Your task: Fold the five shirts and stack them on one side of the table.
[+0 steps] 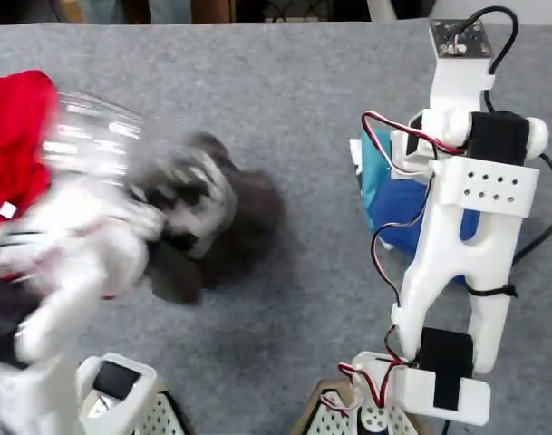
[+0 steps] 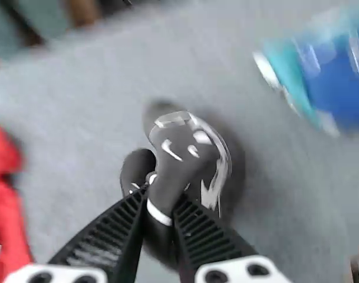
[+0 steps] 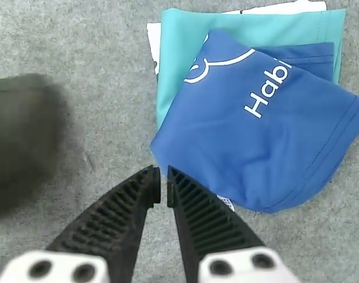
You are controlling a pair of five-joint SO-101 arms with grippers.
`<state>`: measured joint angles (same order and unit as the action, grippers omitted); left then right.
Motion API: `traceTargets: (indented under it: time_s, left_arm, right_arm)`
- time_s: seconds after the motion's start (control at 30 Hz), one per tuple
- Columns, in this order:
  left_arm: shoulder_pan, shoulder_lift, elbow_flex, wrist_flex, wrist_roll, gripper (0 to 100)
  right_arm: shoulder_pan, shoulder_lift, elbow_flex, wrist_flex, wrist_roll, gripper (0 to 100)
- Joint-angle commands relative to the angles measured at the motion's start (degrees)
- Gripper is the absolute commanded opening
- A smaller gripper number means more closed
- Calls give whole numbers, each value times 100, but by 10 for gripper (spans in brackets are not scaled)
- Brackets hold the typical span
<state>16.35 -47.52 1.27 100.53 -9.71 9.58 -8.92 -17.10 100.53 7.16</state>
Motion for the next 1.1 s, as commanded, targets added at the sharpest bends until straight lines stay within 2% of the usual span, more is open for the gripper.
traceTargets:
  time_s: [0.0,0.13,0.23,0.43,0.6,0.8,0.93,1.07]
  left_arm:
    - [215,-334,1473,-255,-79,29]
    - [-268,-475,2334,-633,-79,30]
    - [-769,-536,2448,-580,-88,53]
    - [-2378,-554,2404,-396,-79,303]
    - [-4101,-510,2413,-440,-79,279]
    - [-5991,-501,2589,-624,-229,266]
    - [-6668,-501,2949,-879,-686,266]
    - [-7099,-501,3477,-1468,-809,266]
  right_arm:
    - [-79,-251,-22,-9,35,38]
    - [-264,-242,110,18,35,38]
    - [-545,-242,400,-18,35,39]
    - [-993,-251,646,-18,0,40]
    - [-1451,-198,699,-18,35,40]
    - [-2391,-13,945,-325,0,40]
    - [-2787,655,1420,-1073,-9,59]
    - [-2804,1736,1420,-1609,-9,210]
